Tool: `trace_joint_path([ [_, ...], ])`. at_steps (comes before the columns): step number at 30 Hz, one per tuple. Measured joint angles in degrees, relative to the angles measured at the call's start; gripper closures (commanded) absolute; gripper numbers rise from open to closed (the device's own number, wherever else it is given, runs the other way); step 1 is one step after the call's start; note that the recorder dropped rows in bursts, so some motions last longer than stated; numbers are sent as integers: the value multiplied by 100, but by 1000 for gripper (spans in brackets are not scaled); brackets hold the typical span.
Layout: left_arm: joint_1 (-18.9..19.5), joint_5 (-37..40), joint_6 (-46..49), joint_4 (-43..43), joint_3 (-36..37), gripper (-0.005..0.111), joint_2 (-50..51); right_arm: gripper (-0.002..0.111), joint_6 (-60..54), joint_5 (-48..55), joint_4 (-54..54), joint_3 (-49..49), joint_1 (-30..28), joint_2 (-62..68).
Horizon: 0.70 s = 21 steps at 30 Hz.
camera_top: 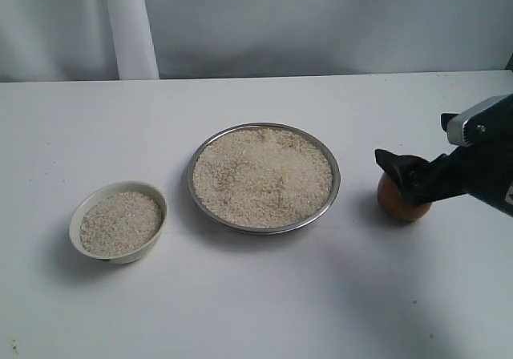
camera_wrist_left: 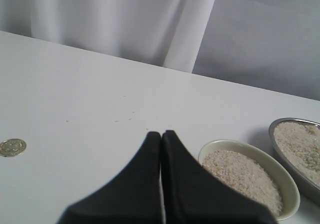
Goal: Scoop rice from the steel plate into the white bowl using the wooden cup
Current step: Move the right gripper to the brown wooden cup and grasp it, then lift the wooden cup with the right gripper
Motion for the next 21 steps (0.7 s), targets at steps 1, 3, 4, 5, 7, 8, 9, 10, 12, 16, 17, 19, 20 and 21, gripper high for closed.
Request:
trace_joint_path([
  [1,0,0,0,0,0,107,0,3,-109,-101,38,73,0,69],
  [3,0,0,0,0,0,107,0,3,-244,-380,159,181,0,186],
  [4,0,0,0,0,0,107,0,3,-335,-589,277,254,0,285],
  [5,0,0,0,0,0,107,0,3,-386,-707,363,291,0,355],
  [7,0,0,0,0,0,107,0,3,-511,-865,515,333,0,538],
  [8,0,0,0,0,0,107,0,3,-547,-898,553,345,0,638],
  [9,0,0,0,0,0,107,0,3,-603,-921,576,345,0,745],
  [10,0,0,0,0,0,107,0,3,-636,-945,587,345,0,863],
  [12,0,0,0,0,0,107,0,3,-662,-1018,625,345,0,1154],
  [16,0,0,0,0,0,107,0,3,-700,-1474,915,345,0,1664],
  [17,0,0,0,0,0,107,0,3,-700,-1497,978,345,0,1700],
  [19,0,0,0,0,0,107,0,3,-766,-1566,1207,345,0,1852],
  [20,0,0,0,0,0,107,0,3,-807,-1642,1220,345,0,1917],
  [21,0,0,0,0,0,107,0,3,-836,-1759,1220,345,0,1986],
])
